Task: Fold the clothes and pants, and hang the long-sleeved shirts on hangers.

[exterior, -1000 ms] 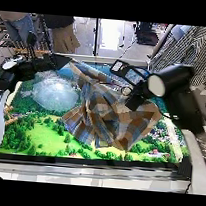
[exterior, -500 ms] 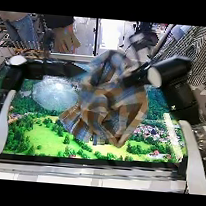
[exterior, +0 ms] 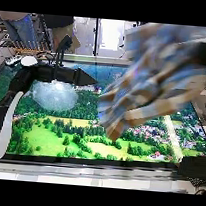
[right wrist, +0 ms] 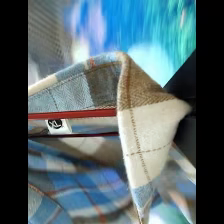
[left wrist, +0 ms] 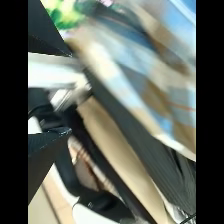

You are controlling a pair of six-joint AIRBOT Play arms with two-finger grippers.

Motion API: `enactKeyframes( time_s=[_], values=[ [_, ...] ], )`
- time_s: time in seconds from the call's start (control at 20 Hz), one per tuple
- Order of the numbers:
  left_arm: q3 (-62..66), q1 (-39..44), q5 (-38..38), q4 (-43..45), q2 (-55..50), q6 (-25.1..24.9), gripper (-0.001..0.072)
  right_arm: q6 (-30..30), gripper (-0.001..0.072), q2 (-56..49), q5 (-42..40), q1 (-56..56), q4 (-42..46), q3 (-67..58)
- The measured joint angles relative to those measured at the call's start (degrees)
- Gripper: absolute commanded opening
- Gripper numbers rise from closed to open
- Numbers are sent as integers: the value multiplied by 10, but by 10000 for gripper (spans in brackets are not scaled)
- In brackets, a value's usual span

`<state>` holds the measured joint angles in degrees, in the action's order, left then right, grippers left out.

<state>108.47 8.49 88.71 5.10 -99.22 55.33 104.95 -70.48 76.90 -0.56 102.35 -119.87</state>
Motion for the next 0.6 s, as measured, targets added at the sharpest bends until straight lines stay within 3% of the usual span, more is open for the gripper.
enactKeyframes(
  time_s=[0.05,0.1,0.35,0.6],
  values=[
    [0,-4,20,1,3,9,196,7,33,12,8,-61,16,0],
    [0,-8,34,0,7,17,153,14,33,22,18,-123,30,-1],
    [0,-20,77,0,19,33,117,31,32,45,32,-442,64,-2],
    [0,-22,93,-1,22,37,117,45,31,42,-122,-632,72,-5]
  ],
)
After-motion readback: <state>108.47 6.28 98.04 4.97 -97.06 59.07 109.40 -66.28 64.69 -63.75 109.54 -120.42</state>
